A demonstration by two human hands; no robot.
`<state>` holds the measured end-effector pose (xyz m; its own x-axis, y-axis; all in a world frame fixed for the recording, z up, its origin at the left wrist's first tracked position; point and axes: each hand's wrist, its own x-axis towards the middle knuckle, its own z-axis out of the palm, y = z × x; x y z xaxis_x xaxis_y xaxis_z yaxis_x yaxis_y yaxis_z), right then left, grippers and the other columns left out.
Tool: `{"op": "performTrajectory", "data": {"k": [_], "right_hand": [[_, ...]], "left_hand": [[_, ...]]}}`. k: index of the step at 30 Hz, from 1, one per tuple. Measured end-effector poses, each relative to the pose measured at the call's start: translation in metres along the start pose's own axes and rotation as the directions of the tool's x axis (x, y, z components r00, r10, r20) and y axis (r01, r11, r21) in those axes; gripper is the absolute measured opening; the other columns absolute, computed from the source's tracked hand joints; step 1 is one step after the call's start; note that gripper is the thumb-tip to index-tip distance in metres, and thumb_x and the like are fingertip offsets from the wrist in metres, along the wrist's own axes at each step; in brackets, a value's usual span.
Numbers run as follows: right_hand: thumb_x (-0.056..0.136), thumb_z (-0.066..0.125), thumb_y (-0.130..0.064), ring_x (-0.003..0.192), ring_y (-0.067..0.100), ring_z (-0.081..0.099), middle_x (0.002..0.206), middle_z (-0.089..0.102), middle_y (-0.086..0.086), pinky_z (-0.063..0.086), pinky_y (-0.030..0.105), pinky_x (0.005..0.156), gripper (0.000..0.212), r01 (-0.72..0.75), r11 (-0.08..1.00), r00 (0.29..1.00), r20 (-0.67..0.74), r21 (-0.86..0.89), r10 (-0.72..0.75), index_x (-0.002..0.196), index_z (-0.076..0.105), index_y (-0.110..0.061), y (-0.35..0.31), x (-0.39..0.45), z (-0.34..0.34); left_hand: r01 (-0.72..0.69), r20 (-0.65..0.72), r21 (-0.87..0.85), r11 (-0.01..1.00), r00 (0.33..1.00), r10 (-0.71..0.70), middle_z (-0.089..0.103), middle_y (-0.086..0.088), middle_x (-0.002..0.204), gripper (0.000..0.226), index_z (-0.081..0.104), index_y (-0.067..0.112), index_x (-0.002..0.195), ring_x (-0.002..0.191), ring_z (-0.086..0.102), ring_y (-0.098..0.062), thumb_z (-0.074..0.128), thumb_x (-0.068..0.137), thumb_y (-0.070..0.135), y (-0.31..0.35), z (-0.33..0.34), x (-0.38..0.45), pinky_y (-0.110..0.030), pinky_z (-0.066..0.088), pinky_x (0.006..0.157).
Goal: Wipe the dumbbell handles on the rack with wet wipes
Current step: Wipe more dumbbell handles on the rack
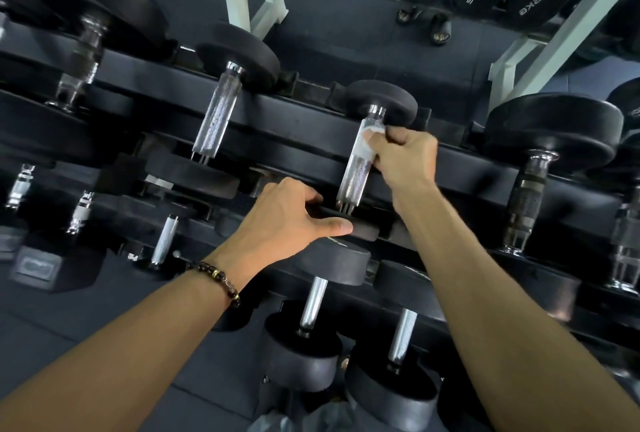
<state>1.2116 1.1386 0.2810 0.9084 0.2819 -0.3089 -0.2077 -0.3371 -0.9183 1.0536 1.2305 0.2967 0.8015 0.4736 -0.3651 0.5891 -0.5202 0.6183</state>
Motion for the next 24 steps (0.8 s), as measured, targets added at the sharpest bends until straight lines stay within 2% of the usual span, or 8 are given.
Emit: {"op": "performTrajectory", "data": {"k": [2, 5, 6, 10, 12, 16, 21, 24], "right_hand": [[0.083, 0.071, -0.029, 0.067, 0.011, 0.057, 0.080, 0.072, 0.013, 0.057, 0.044, 0.075, 0.020, 0.040, 0.992, 0.999, -0.007, -0.123, -0.041, 0.082, 0.075, -0.010, 0.005, -0.019, -0.004], [0.084, 0.070, -0.027, 0.061, 0.011, 0.051, 0.068, 0.066, 0.012, 0.055, 0.037, 0.065, 0.016, 0.038, 0.966, 0.984, 0.180, -0.255, 0.008, 0.076, 0.075, -0.014, 0.019, -0.041, -0.012], [0.082, 0.071, -0.027, 0.062, 0.012, 0.055, 0.065, 0.067, 0.008, 0.056, 0.035, 0.066, 0.015, 0.030, 0.975, 0.984, 0.180, -0.219, 0.010, 0.075, 0.076, -0.015, 0.016, -0.039, -0.011], [0.077, 0.079, -0.024, 0.067, 0.019, 0.061, 0.066, 0.066, 0.001, 0.061, 0.042, 0.072, 0.023, -0.114, 0.971, 0.980, -0.138, 0.208, 0.145, 0.061, 0.069, -0.011, -0.005, 0.014, 0.006], [0.078, 0.082, -0.026, 0.073, 0.019, 0.068, 0.070, 0.070, 0.001, 0.061, 0.043, 0.079, 0.026, -0.177, 0.938, 0.959, -0.162, 0.298, 0.233, 0.058, 0.067, -0.018, -0.004, 0.009, 0.010], [0.081, 0.078, -0.027, 0.084, 0.024, 0.072, 0.081, 0.074, 0.011, 0.058, 0.049, 0.086, 0.019, -0.164, 0.978, 0.986, -0.010, 0.130, 0.167, 0.066, 0.072, -0.017, 0.010, -0.020, 0.001], [0.078, 0.074, -0.038, 0.072, 0.020, 0.064, 0.074, 0.069, 0.008, 0.058, 0.055, 0.080, 0.036, -0.147, 0.980, 0.986, -0.058, 0.134, 0.156, 0.070, 0.069, -0.003, -0.004, 0.029, 0.006], [0.085, 0.067, -0.039, 0.064, 0.021, 0.063, 0.066, 0.067, 0.016, 0.060, 0.050, 0.076, 0.039, -0.085, 0.993, 0.996, 0.033, -0.083, 0.088, 0.070, 0.067, -0.003, 0.015, -0.008, -0.005]], "left_hand": [[0.010, 0.004, -0.002, 1.000, 1.000, -0.010, 0.069, 0.004, 0.110, 0.076, 0.068, 0.017, 0.120, 0.115, 0.057, -0.017, 0.078, 0.063, 0.066, 0.001, -0.001, 0.000, -0.038, 0.051, 0.096], [0.020, 0.019, -0.002, 1.000, 1.000, -0.020, 0.070, 0.006, 0.099, 0.074, 0.069, 0.016, 0.118, 0.108, 0.060, -0.017, 0.078, 0.064, 0.065, 0.002, -0.001, -0.001, -0.038, 0.052, 0.093], [0.020, 0.023, -0.003, 1.000, 1.000, -0.020, 0.070, 0.006, 0.101, 0.075, 0.068, 0.017, 0.120, 0.109, 0.060, -0.017, 0.078, 0.064, 0.066, 0.001, -0.001, -0.001, -0.038, 0.052, 0.094], [0.018, 0.001, 0.000, 1.000, 1.000, -0.018, 0.068, 0.006, 0.115, 0.079, 0.065, 0.018, 0.125, 0.117, 0.056, -0.018, 0.077, 0.064, 0.066, 0.000, 0.002, 0.000, -0.039, 0.051, 0.097], [0.032, 0.003, -0.005, 0.999, 0.999, -0.032, 0.069, 0.006, 0.111, 0.079, 0.066, 0.019, 0.124, 0.114, 0.058, -0.018, 0.077, 0.062, 0.068, 0.000, 0.002, -0.001, -0.039, 0.052, 0.095], [0.029, 0.011, -0.011, 1.000, 1.000, -0.029, 0.070, 0.008, 0.109, 0.081, 0.067, 0.019, 0.123, 0.112, 0.060, -0.018, 0.077, 0.060, 0.070, -0.003, 0.003, 0.000, -0.038, 0.052, 0.094], [0.008, -0.009, -0.021, 1.000, 1.000, -0.008, 0.069, 0.004, 0.117, 0.081, 0.065, 0.016, 0.126, 0.117, 0.058, -0.016, 0.078, 0.063, 0.067, -0.003, 0.002, 0.000, -0.036, 0.051, 0.097], [0.002, -0.002, -0.029, 1.000, 1.000, -0.002, 0.069, 0.007, 0.114, 0.082, 0.066, 0.018, 0.125, 0.115, 0.059, -0.016, 0.077, 0.062, 0.070, -0.004, 0.002, -0.001, -0.035, 0.052, 0.096]]}}
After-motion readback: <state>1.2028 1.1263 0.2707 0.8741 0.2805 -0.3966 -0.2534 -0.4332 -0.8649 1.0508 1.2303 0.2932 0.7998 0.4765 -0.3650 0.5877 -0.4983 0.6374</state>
